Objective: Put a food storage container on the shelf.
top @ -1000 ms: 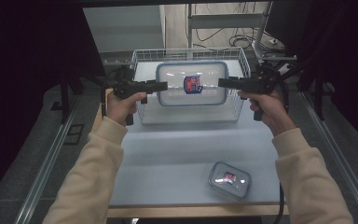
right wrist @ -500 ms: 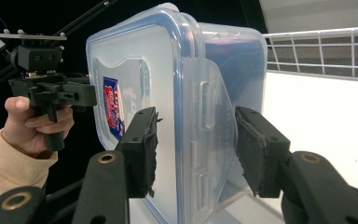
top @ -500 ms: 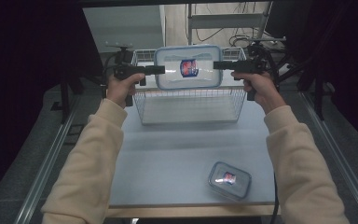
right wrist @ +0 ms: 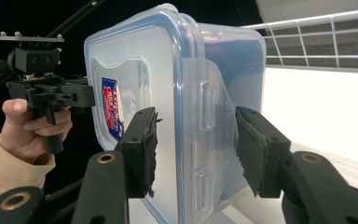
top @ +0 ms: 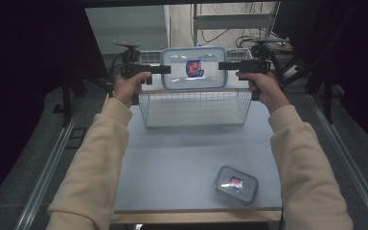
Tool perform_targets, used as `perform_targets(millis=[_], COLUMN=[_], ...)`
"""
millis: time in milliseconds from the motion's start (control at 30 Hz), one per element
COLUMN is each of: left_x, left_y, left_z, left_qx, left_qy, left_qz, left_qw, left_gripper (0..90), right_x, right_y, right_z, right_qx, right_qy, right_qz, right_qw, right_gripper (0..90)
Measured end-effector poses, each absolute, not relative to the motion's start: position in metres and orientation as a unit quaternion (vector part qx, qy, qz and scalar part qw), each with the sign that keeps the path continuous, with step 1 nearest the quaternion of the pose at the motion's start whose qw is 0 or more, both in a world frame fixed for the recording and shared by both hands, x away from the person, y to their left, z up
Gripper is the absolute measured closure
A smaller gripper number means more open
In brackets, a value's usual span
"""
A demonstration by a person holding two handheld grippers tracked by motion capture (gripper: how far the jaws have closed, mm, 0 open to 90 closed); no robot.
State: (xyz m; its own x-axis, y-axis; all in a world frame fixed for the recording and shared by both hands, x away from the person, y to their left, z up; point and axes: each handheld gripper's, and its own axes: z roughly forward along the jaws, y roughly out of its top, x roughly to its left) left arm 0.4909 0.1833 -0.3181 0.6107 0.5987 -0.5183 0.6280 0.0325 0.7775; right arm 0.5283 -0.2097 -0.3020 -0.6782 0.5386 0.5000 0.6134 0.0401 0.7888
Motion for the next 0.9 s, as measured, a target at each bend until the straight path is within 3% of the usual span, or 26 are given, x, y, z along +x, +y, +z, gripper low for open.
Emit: perform_targets(millis=[300, 600, 800, 900], left_x=[0.502, 0.518, 0.521, 0.518], left_y=[0.181, 0.182, 0.181, 0.184], left_z=[-0.318, -0.329, -0.333, -0.330], left_qx=[0.672, 0.637, 0.627, 0.630], left_qy=[0.472, 0.511, 0.529, 0.529], left_qz=[-0.028, -0.061, -0.040, -0.018], left_qw=[0.570, 0.574, 0.571, 0.568], left_gripper=[49.6, 42.4, 41.6, 37.2], right_x=[0.536, 0.547, 0.551, 0.546], right_y=[-0.207, -0.199, -0.194, -0.193], right_z=[-0.302, -0.303, -0.310, -0.309], right_qx=[-0.434, -0.488, -0.513, -0.514], right_qy=[-0.704, -0.686, -0.675, -0.671], right_qz=[-0.561, -0.538, -0.530, -0.534], right_qw=[0.039, 0.024, 0.019, 0.014], right_gripper=[47.6, 43.8, 39.5, 37.9])
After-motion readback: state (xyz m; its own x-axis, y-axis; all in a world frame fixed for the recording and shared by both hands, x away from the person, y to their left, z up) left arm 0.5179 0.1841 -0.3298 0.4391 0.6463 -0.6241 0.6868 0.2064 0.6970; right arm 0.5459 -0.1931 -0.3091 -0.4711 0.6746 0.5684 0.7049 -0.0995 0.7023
